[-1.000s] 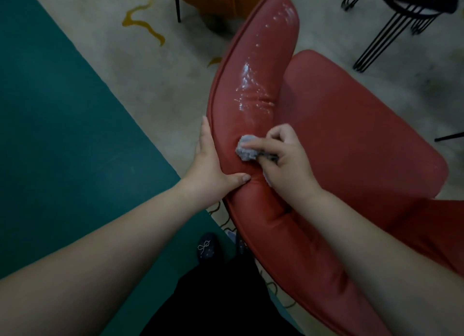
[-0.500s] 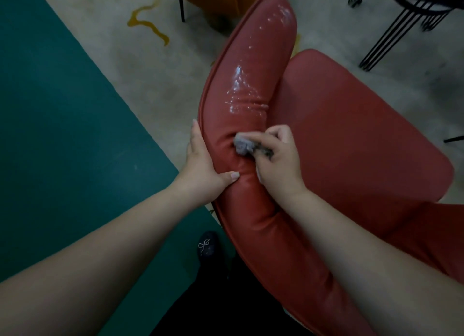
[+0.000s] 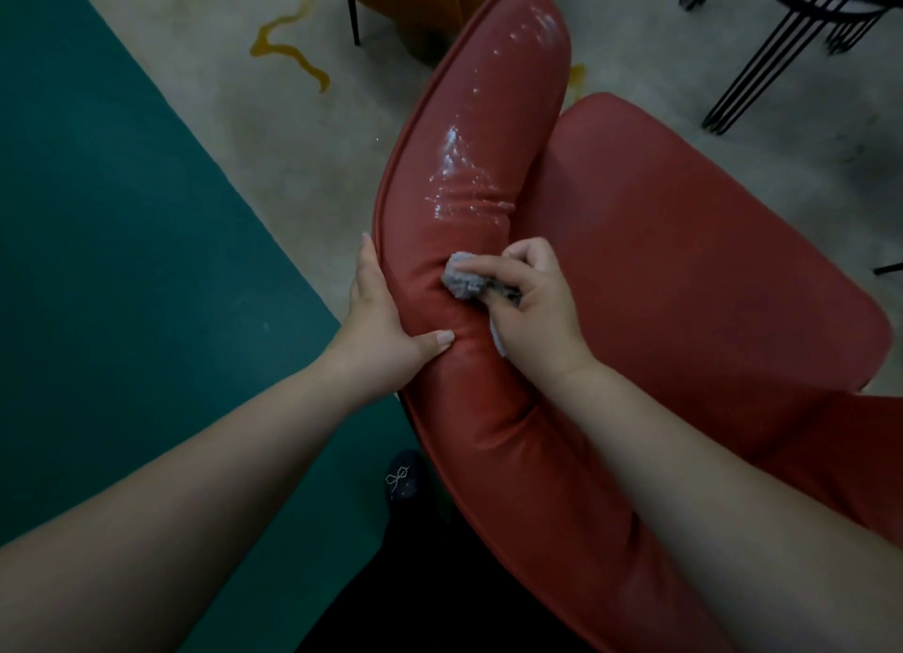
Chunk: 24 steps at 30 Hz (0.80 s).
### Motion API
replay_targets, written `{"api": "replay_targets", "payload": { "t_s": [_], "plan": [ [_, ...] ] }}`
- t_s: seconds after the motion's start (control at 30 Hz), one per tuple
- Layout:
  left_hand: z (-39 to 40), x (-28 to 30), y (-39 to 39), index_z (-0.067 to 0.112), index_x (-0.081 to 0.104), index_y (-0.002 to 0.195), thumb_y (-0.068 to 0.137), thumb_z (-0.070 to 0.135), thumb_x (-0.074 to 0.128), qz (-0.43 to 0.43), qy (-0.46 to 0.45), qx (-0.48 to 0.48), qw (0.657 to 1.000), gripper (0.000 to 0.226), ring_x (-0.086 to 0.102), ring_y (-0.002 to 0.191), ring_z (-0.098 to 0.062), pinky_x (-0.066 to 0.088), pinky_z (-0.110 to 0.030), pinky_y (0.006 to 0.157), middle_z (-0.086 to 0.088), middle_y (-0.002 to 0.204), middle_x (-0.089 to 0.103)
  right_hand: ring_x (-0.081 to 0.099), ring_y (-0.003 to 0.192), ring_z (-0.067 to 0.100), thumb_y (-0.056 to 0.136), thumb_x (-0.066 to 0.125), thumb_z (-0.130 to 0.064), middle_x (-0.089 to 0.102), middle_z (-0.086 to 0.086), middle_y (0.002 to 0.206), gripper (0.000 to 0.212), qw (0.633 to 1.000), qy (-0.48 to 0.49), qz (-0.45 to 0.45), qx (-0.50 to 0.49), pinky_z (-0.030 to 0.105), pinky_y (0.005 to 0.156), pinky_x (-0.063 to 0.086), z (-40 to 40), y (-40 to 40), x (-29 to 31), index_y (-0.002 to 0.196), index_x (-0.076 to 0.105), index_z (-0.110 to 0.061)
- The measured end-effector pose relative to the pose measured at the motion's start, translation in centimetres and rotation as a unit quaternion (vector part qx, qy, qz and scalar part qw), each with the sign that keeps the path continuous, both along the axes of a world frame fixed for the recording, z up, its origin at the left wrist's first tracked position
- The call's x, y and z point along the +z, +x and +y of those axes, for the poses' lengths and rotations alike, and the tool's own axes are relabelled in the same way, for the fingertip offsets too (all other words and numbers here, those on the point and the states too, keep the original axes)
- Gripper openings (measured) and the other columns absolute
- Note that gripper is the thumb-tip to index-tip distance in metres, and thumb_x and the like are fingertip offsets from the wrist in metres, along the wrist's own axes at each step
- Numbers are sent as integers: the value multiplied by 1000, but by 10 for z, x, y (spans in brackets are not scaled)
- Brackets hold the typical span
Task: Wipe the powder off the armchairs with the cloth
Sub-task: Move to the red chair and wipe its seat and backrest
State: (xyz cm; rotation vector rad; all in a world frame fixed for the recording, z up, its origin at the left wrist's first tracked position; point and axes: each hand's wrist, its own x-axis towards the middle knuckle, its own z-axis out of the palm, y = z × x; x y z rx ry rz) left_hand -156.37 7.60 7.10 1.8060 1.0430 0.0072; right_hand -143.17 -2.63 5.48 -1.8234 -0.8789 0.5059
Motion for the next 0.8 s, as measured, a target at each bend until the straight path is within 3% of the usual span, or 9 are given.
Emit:
{"api": "replay_targets", "payload": {
  "t_s": [0.1,0.2,0.27,0.4,0.5,0.6,0.73,0.8],
  "plan": [
    [-2,-1,2,30,-13,151,68,42,74,-15,-1,29,999,120,19,144,-12,23,-41,118,3,159,10,51,50,-8,87,59,7,45,12,100,35,993,8,87,-83,3,50,39,3,3,1,104,69,-22],
    [-4,-2,5,29,-5,152,81,37,67,-28,-1,61,998,102,25,142,-12,24,-41,118,2,158,16,53,43,-3,90,59,-2,51,17,108,29,976,-65,115,-175,6,44,38,-20,0,-14,106,70,-24],
    [-3,-2,8,27,2,153,88,35,61,-32,10,81,996,89,28,141,-13,26,-40,117,2,157,21,56,51,-2,91,61,-7,52,12,108,30,970,-83,131,-186,8,49,43,-32,-3,-19,106,69,-32],
    [7,-1,23,22,17,151,90,37,56,-28,61,115,991,74,36,136,-15,31,-40,114,1,151,34,54,83,-5,89,62,-5,51,6,104,34,982,-37,113,-144,3,82,39,-16,-2,-11,108,67,-33],
    [17,2,41,19,24,149,92,41,50,0,107,129,986,67,41,133,-19,34,-41,111,-2,148,40,56,70,-3,90,60,-3,45,2,103,31,986,-5,108,-130,8,73,46,3,4,-6,107,71,-26],
    [15,5,51,16,22,150,97,42,42,44,160,133,977,62,41,132,-24,34,-38,109,-6,149,38,51,57,-18,92,56,0,44,11,109,30,981,-5,130,-145,-3,57,37,11,14,-5,112,68,-20],
    [5,6,49,15,20,151,99,41,40,66,225,123,964,62,37,135,-26,29,-36,108,-8,151,35,53,82,-5,88,63,-3,49,11,105,34,985,9,109,-130,1,80,36,0,-3,-3,112,69,-27],
    [6,6,50,14,21,151,98,41,41,77,232,123,962,63,39,133,-28,31,-38,106,-10,150,36,51,86,1,85,66,-6,47,5,98,37,992,27,83,-89,5,85,36,10,-3,-1,114,67,-28]
  ]
}}
